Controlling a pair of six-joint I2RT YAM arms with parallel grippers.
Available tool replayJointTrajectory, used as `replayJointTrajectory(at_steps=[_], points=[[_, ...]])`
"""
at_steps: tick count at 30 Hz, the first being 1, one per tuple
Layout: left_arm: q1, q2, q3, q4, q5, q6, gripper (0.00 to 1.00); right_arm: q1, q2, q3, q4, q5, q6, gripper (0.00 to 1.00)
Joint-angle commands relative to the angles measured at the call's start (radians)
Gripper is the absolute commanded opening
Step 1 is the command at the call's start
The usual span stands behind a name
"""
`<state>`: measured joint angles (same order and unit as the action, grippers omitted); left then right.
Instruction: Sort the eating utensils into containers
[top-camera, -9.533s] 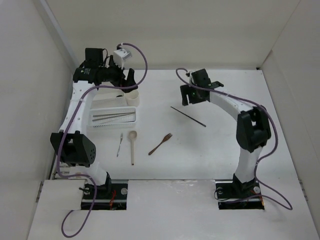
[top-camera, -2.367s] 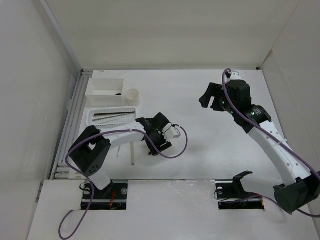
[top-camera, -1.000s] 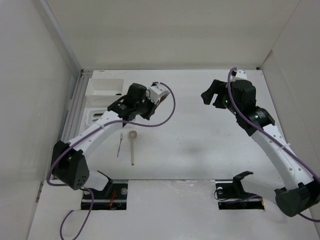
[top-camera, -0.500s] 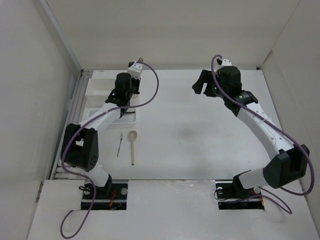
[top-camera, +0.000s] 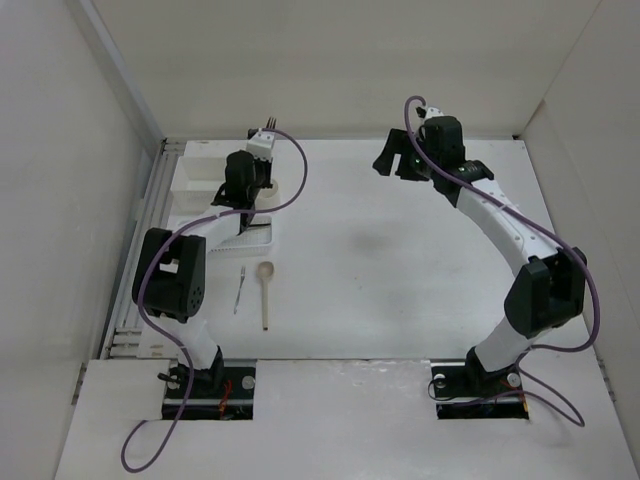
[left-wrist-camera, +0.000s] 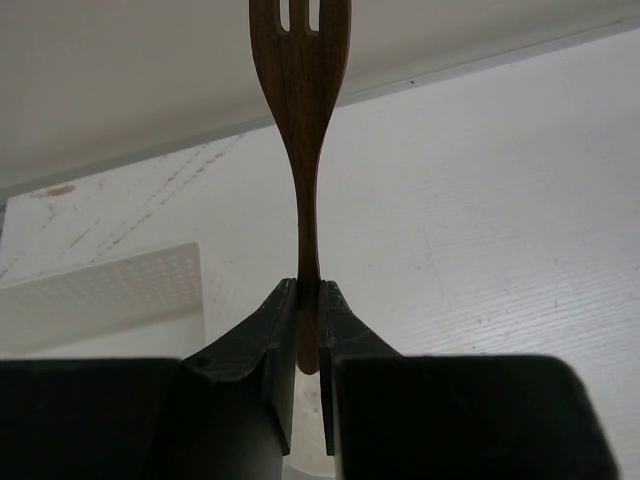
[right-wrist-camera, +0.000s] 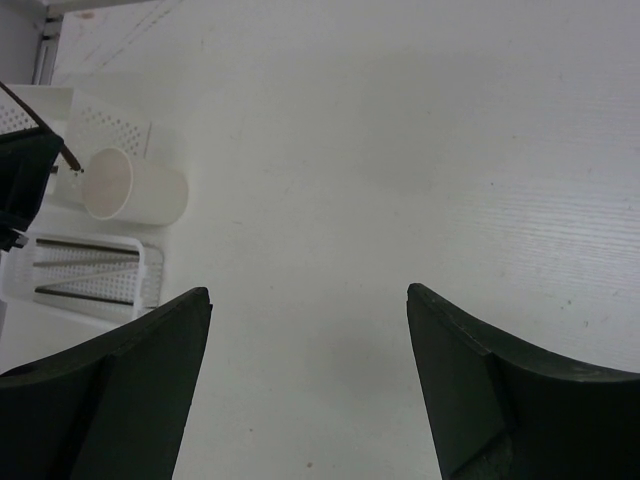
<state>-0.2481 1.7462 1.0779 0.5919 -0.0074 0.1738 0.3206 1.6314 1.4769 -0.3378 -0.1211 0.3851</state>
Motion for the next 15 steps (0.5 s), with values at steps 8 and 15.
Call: replayJointTrajectory(at_steps=[8,15], points=[[0.021,0.013,0.011,0.013,0.07,-0.048,0.0,-0.047,-0.005,0.066,-0.021,-0.015,-0.026,0.83],[0.012,0.024,0.085,-0.233,0.046,-0.088,0.0,-0.048,-0.056,0.03,-0.021,0.024,-0.026,0.83]])
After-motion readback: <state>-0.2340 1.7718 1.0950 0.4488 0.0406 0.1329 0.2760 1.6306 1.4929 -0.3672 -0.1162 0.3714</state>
